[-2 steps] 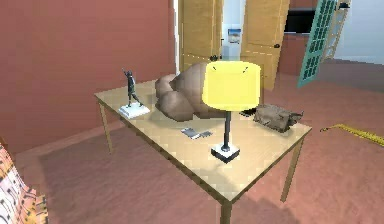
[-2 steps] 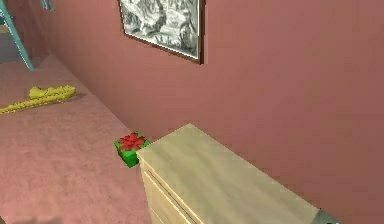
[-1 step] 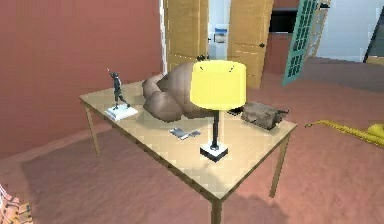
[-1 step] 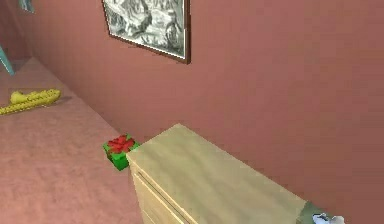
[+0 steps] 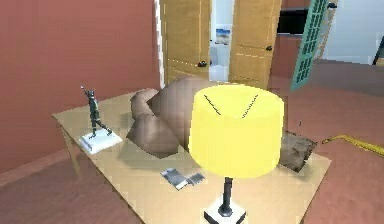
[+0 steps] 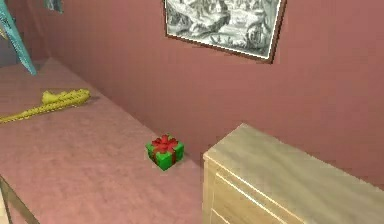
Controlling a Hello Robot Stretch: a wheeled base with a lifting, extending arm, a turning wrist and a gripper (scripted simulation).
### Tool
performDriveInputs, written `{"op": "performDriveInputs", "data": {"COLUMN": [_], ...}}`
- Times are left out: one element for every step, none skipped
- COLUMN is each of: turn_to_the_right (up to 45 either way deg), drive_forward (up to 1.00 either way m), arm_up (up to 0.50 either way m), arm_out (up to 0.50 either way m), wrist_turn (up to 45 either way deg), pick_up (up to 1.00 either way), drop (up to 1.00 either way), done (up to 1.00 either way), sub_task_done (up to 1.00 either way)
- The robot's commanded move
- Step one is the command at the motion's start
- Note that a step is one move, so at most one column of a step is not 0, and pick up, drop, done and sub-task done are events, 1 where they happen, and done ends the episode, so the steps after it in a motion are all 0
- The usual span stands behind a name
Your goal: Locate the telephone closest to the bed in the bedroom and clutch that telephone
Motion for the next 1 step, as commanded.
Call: {"op": "performDriveInputs", "data": {"turn_to_the_right": [-45.0], "drive_forward": [0.00], "arm_up": [0.00], "arm_out": [0.00], "wrist_turn": [0.0], "pick_up": [0.00], "drop": [0.00], "done": [0.00], "sub_task_done": [0.00]}}
